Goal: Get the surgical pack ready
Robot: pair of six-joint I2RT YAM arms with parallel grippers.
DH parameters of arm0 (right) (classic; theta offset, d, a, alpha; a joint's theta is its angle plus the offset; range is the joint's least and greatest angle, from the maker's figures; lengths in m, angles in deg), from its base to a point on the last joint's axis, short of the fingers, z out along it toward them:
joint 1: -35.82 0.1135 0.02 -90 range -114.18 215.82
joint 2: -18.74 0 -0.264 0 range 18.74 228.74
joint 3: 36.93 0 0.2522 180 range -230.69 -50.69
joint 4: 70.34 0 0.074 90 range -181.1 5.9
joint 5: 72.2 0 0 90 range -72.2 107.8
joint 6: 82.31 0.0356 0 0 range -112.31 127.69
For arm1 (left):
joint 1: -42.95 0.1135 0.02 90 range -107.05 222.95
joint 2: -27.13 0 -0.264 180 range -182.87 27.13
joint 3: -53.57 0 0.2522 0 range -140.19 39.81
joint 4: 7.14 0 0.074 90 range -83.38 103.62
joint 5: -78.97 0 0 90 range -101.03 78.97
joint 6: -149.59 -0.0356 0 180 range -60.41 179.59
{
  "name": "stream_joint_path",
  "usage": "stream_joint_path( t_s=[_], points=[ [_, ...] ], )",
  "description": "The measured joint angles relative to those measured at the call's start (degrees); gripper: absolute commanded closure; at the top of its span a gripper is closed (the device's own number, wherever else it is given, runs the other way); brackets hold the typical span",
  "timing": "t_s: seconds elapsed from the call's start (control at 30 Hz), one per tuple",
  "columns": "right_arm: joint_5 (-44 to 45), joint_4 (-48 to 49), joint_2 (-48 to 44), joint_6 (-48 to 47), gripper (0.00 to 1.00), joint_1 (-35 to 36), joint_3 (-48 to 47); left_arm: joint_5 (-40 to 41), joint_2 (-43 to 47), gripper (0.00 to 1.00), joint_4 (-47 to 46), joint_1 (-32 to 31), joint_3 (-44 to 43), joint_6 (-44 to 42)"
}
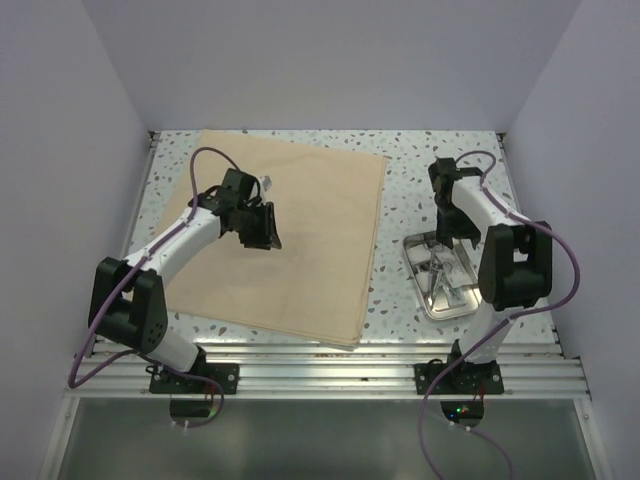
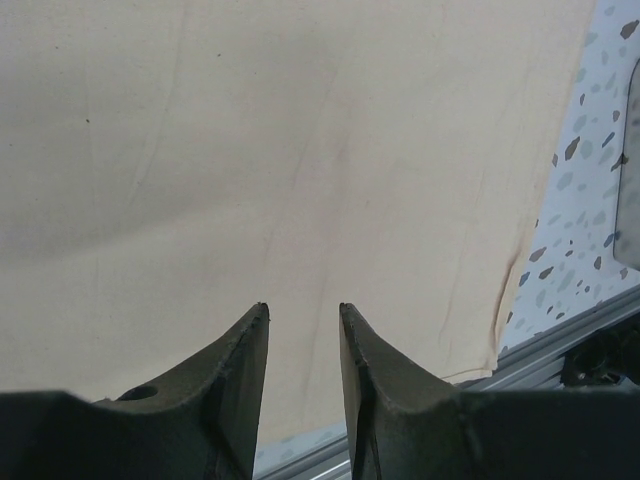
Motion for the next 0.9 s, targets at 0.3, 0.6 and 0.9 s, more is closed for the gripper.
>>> stream_joint_path(
  t_s=[0.3, 0.6, 0.9],
  points=[
    [-5.0, 8.7, 0.3, -4.6, 0.56, -3.9, 0.6, -3.8, 0.0, 0.63, -3.9, 0.0, 2.4, -0.8],
    [-11.1, 13.2, 4.5, -6.6, 0.6, -6.7, 1.4, -5.4, 0.0, 0.64, -4.4, 0.1, 2.4, -2.3],
    [-15.5, 14.8, 7.1, -7.8, 0.85, -9.6, 1.4, -5.8, 0.0, 0.64, -4.4, 0.1, 2.4, -2.4]
  ],
)
